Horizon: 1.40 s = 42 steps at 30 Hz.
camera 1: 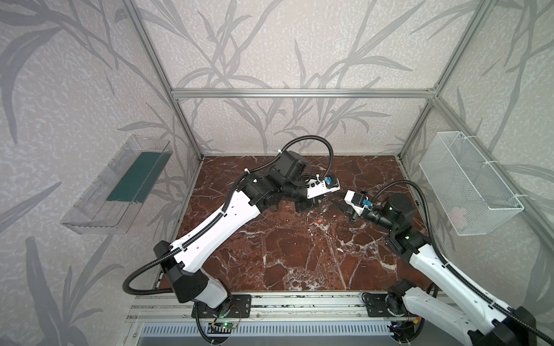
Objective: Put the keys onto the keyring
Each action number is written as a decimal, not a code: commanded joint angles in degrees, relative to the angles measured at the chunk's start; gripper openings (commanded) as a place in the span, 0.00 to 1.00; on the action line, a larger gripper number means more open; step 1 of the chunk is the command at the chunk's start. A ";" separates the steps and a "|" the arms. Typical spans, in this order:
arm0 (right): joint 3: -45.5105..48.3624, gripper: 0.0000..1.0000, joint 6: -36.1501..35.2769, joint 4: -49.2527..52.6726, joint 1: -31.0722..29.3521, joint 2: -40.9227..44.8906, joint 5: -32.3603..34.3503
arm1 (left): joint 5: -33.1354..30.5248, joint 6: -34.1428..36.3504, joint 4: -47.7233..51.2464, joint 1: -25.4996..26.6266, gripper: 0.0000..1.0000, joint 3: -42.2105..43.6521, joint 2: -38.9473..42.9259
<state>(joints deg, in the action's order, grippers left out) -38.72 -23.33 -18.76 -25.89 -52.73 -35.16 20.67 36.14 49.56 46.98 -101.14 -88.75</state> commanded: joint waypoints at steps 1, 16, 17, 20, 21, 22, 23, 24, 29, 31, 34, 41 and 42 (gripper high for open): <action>-1.97 0.27 -1.72 -0.44 -0.17 0.13 -2.66 | -3.78 3.09 8.50 1.13 0.00 -3.78 -1.64; -2.39 0.21 -3.30 1.97 -1.11 -1.69 -8.10 | -4.01 2.00 9.06 2.17 0.00 -6.44 -3.09; -2.65 0.21 -3.46 2.38 -1.21 -1.87 -7.87 | -3.80 2.00 9.06 2.15 0.00 -6.48 -3.05; -3.03 0.21 -3.57 2.58 -1.53 -2.44 -7.13 | -3.41 2.06 9.04 2.31 0.00 -6.30 -3.17; -2.95 0.21 -3.33 2.21 -1.61 -2.60 -6.95 | -3.23 2.11 8.99 2.40 0.00 -6.14 -3.05; -2.92 0.21 -3.09 1.77 -1.62 -2.70 -6.86 | -3.18 2.21 8.97 2.49 0.00 -6.06 -3.08; -2.79 0.21 -2.83 1.29 -1.54 -2.81 -6.77 | -3.18 2.26 8.97 2.58 0.00 -5.92 -3.06; -2.77 0.21 -2.65 1.07 -1.62 -2.90 -6.60 | -3.09 2.39 8.97 2.67 0.00 -5.84 -3.01; -2.39 0.22 -2.69 0.76 -1.71 -2.92 -4.39 | -2.82 2.61 8.46 2.85 0.00 -5.21 -2.39; -1.68 0.23 -2.10 -0.78 -1.69 -2.49 -3.54 | -2.82 2.61 8.53 2.85 0.00 -5.02 -2.26; -1.46 0.22 -1.98 -1.41 -1.71 -2.20 -3.85 | -2.69 2.65 8.54 2.94 0.00 -4.88 -2.30; -1.93 0.11 -1.89 -0.77 -1.71 -3.16 -6.97 | -2.81 2.96 8.80 3.21 0.00 -5.16 -2.74; -2.02 0.07 -1.98 -0.42 -1.68 -3.32 -7.27 | -2.81 3.06 8.71 3.32 0.00 -5.18 -2.67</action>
<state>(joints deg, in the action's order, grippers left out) -39.68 -25.96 -18.17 -27.44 -55.75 -41.25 16.21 37.63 57.19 49.58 -105.80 -92.01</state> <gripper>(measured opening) 0.102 0.048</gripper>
